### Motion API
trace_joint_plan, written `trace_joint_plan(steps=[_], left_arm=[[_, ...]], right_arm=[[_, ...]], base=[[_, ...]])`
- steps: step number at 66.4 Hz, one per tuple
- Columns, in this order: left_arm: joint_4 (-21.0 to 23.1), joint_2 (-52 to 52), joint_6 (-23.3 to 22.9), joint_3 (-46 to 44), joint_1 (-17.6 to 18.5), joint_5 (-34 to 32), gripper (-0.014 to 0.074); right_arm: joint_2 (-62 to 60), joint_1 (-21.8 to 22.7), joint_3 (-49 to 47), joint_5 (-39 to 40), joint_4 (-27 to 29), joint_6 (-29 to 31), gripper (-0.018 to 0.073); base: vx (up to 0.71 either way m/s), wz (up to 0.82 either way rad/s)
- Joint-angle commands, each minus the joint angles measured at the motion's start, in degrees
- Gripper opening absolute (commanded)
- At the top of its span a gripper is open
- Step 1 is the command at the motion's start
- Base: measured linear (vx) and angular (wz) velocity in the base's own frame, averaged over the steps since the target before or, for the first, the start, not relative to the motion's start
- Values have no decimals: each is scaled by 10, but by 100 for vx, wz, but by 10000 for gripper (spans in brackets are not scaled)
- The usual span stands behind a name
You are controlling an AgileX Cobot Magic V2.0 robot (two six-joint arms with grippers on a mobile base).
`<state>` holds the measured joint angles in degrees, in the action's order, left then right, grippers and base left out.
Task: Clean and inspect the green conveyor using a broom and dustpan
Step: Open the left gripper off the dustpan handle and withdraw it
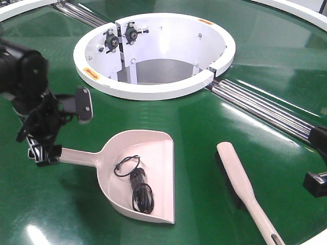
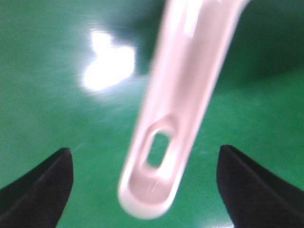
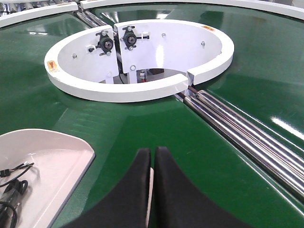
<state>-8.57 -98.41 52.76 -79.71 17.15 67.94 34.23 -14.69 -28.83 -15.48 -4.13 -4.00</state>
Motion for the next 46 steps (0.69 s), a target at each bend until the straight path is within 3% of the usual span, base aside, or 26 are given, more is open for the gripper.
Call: trace_joint_plan(steps=[1,13,20,26,35,46], left_arm=[[-4,76,-64,-13,3,-31,587],[-6,158,-120,-13,3,-109,545],[-6,191,-206,-13,3,-169,456],[-15,216,-296,-13,3,-210,303],[-14,246,-335,-13,3,-245,-27],[3,282,-398,1,3,-287,-24]], right_arm=[[1,1,-15,53,-6,2,-10],[1,1,-15,64,-6,0,-9],[1,1,-15,64,-6,-1,-9],[1,1,-15,71,-6,-2,-9],[1,1,-14,93,-6,2,-9],[1,1,-10,120,-6,2,-8]], base=[[0,0],[0,0],[0,0],[0,0],[0,0],[0,0]])
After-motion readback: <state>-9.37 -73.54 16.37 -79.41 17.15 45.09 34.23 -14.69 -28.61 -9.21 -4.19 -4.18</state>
